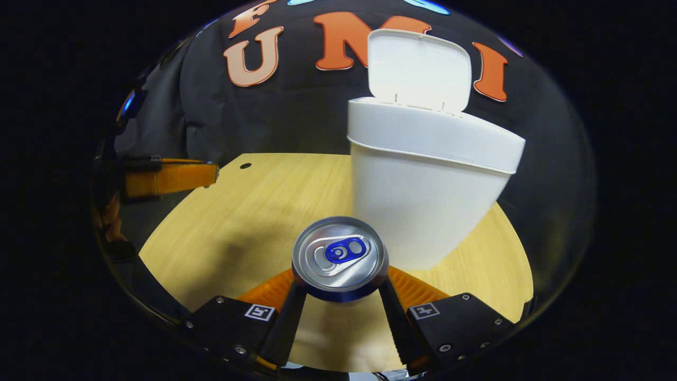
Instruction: Press the lid of the desktop garbage bin to open it, pick up the crumpled paper on the desktop and throw it into the bin, then pick up the pop can on the desktop and drop it into the bin, and finally close the garbage bin lid.
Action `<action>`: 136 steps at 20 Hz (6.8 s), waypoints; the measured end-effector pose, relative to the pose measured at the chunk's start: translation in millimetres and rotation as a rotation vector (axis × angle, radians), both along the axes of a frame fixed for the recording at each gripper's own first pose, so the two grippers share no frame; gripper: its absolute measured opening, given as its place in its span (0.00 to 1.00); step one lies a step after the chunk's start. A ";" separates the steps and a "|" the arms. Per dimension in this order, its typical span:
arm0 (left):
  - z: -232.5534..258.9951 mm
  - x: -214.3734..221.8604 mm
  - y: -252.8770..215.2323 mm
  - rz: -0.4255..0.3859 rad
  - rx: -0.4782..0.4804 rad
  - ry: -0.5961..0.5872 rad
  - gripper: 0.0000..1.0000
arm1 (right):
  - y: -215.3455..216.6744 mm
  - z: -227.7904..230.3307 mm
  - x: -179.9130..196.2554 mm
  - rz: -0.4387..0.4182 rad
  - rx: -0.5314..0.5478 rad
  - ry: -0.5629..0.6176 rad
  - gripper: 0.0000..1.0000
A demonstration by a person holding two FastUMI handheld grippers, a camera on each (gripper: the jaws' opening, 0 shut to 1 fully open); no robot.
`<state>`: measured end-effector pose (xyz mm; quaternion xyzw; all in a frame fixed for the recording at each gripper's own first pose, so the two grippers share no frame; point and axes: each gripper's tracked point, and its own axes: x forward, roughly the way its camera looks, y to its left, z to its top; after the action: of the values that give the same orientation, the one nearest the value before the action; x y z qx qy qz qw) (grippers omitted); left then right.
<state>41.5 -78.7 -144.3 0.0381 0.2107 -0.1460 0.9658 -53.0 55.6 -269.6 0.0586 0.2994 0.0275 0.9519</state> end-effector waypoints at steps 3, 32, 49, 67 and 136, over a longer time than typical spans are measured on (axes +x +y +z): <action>28.7 3.5 -27.0 -0.032 -0.003 -0.050 0.13 | -19.6 0.0 -6.0 -0.026 0.008 0.000 0.77; 91.0 56.1 -200.9 -0.287 -0.134 -0.159 0.13 | -135.8 14.3 -70.0 -0.320 0.015 -0.032 0.77; 85.4 58.5 -199.9 -0.359 -0.075 -0.181 0.33 | -177.2 122.6 -17.9 -0.264 -0.081 -0.211 0.77; 87.2 40.0 -161.6 -0.269 -0.052 -0.215 0.92 | -184.7 198.1 54.2 -0.105 -0.114 -0.372 0.77; 69.1 10.3 106.4 0.419 0.005 -0.289 0.92 | -160.0 335.2 229.8 0.033 -0.266 -0.521 0.66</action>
<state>51.8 27.7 -75.2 0.0165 0.0742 0.0647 0.9950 176.8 -104.4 65.6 -0.0809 0.0466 0.0178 0.9955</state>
